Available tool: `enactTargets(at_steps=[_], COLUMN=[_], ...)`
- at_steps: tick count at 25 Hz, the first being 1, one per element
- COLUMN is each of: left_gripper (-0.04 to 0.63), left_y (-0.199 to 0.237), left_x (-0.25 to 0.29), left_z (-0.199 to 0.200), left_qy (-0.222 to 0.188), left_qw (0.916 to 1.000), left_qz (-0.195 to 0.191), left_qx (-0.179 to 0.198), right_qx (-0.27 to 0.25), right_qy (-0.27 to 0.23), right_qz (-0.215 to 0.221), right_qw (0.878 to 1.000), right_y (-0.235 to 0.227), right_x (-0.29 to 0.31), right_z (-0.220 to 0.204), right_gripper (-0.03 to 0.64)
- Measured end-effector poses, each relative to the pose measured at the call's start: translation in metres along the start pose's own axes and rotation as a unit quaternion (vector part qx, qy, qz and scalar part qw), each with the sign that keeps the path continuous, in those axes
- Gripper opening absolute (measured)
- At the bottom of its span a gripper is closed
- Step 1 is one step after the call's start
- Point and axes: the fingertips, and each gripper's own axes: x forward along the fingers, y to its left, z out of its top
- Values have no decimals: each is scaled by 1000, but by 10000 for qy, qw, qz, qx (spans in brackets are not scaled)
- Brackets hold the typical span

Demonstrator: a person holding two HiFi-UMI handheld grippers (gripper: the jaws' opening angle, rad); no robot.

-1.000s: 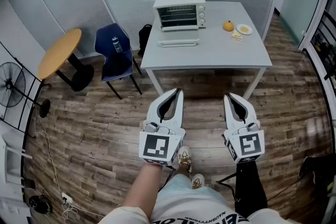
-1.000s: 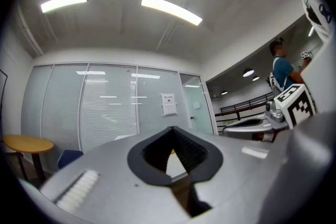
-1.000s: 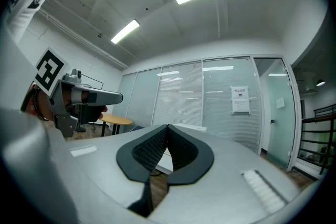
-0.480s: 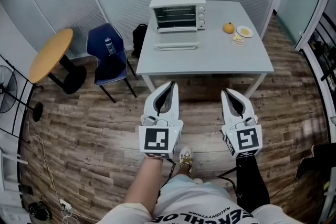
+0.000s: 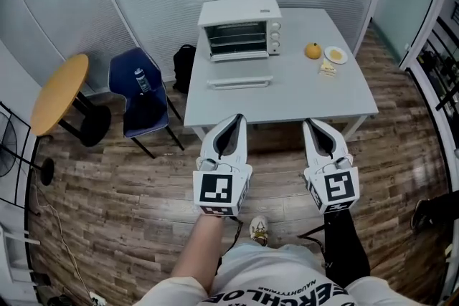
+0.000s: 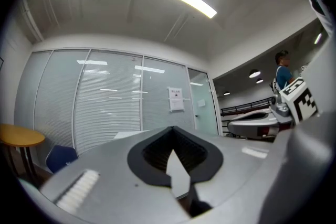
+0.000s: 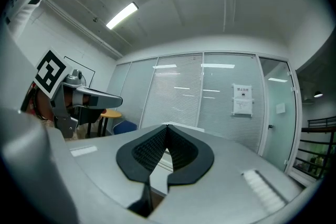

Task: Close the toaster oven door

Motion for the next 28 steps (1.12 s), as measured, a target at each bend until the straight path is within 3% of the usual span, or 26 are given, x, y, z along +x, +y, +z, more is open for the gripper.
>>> enactTargets(at_steps=[11, 28], left_gripper=[55, 55], left_y=[41, 82], left_x=[50, 138], left_z=[-14, -29], left_qy=[77, -15], left_qw=[9999, 10000], left_qz=[-105, 30], left_qx=[73, 20], right_qx=[6, 30], right_qy=[46, -114], right_qz=[-107, 158], right_qw=[9999, 9998], right_y=[-14, -53], right_x=[63, 162], right_z=[-10, -26], right_gripper=[2, 2])
